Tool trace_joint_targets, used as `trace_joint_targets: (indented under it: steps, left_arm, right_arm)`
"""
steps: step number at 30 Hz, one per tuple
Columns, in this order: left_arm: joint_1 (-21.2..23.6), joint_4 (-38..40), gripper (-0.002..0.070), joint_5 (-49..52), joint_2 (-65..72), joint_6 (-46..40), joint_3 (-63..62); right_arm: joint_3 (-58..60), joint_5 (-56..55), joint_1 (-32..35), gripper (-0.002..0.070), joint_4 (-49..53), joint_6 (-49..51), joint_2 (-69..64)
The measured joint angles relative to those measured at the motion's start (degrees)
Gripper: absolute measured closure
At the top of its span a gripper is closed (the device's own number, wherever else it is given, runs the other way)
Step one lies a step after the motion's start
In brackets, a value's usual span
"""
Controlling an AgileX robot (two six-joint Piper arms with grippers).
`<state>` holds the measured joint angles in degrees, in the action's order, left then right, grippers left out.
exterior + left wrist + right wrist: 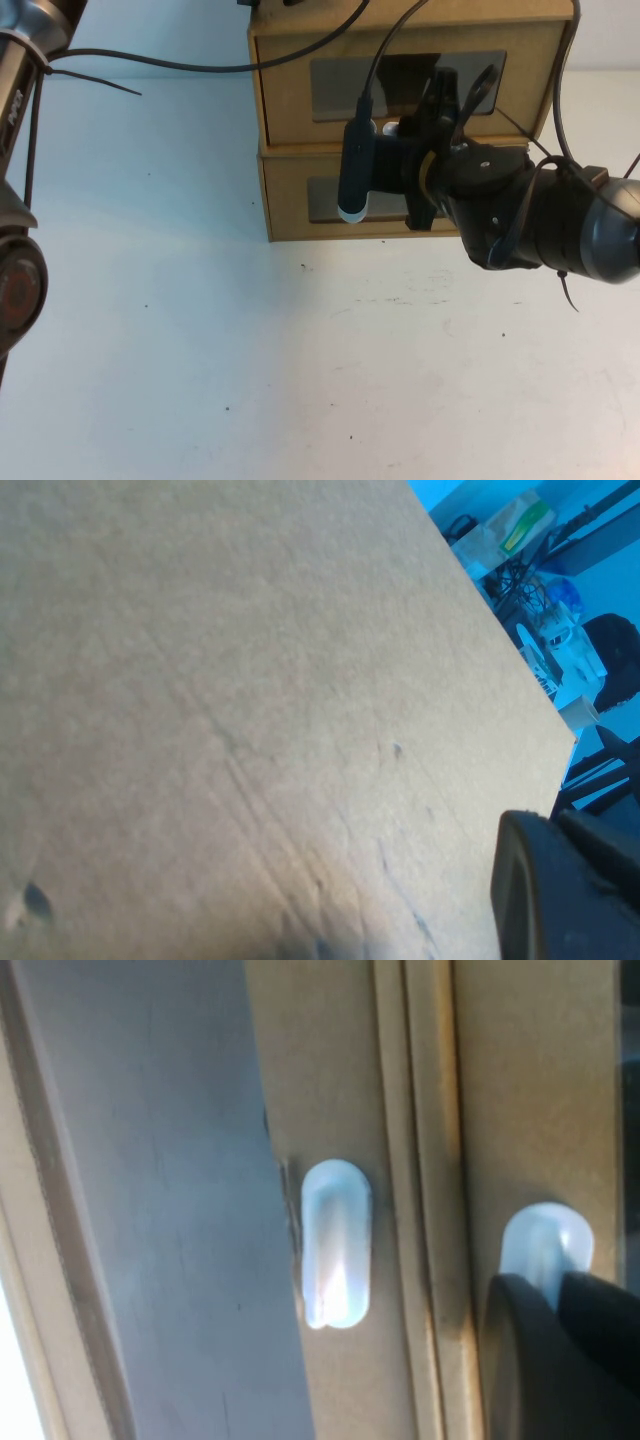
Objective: Open the shoe box
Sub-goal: 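Pull the top drawer of the cardboard box fully open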
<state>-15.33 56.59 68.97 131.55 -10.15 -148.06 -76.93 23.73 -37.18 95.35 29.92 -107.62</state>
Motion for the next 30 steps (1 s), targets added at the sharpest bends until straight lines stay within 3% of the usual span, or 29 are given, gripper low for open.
trace_joint_targets:
  steps: [7,11,24,30]
  left_arm:
    - [0.0,0.0,0.0679,0.0,0.0,-0.2,0.0]
    - [0.0,-0.2,0.0679,0.0,0.0,-0.4,0.0]
    - [-0.1,-0.8,0.0679,0.2,0.0,-1.3,0.0]
    - [-0.1,-1.5,0.0679,0.0,0.0,-2.0,0.0]
  right_arm:
    - [0.4,0.4,0.0,0.0504,-0.1,0.2,-0.1]
    - [0.5,0.6,0.0,0.0482,-0.1,0.1,-0.1]
    - [-0.4,4.9,-0.9,0.0482,1.2,-0.1,-2.4]
    - [-1.6,5.0,-1.1,0.0585,0.2,0.2,-2.6]
